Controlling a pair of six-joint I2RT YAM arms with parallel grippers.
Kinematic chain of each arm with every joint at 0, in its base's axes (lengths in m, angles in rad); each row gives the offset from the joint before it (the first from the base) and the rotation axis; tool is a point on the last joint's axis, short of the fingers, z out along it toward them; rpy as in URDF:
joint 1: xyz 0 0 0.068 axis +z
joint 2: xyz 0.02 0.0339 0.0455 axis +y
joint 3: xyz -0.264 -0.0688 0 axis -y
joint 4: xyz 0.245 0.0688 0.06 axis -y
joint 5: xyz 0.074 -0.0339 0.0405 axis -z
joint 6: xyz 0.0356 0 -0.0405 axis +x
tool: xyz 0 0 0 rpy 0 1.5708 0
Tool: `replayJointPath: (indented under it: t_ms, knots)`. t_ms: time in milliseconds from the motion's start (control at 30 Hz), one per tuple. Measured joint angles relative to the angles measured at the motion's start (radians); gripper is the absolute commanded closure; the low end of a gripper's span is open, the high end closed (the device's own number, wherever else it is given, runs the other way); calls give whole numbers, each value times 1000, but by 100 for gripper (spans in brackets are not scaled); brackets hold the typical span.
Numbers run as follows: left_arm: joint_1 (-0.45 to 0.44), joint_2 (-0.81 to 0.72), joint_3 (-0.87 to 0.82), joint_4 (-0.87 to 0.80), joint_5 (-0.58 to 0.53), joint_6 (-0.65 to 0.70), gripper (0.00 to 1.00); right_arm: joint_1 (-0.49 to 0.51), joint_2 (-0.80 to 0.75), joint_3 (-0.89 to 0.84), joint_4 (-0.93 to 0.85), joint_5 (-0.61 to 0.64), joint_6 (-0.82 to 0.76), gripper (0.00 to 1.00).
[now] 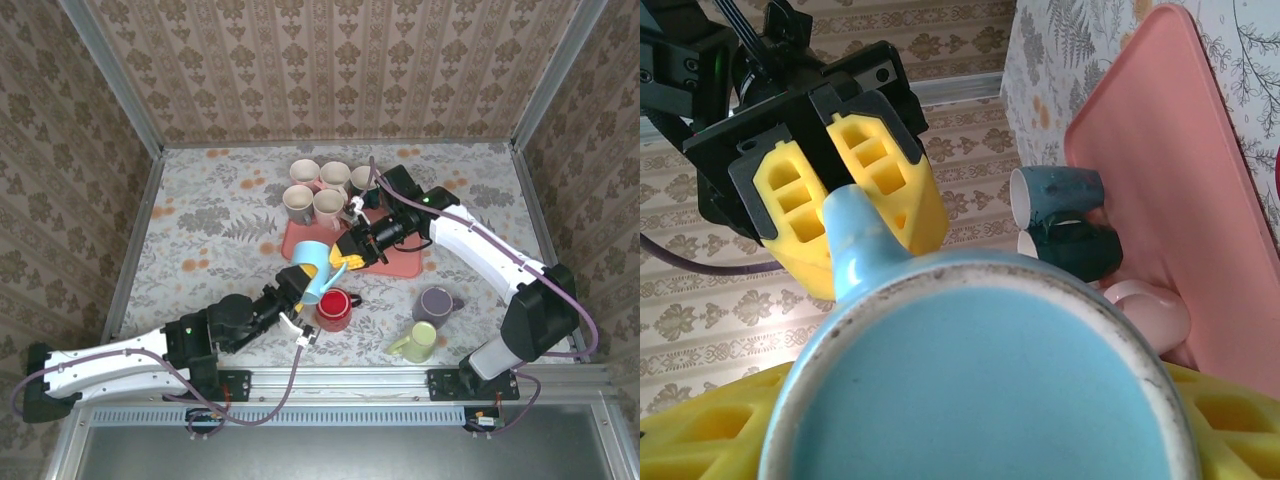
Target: Turn the mug right side up
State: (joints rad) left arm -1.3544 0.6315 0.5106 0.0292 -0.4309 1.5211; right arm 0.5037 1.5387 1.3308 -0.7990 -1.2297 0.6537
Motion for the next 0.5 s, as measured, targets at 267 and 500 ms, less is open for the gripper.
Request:
replayJointPath:
  t_ms: [267, 500]
  knots:
    - [6, 13, 0, 5, 6, -38, 0, -18, -14, -19, 80, 19, 54, 100]
    - [96, 26, 8, -1, 27, -126, 0, -121, -134, -32, 104, 198, 51, 100]
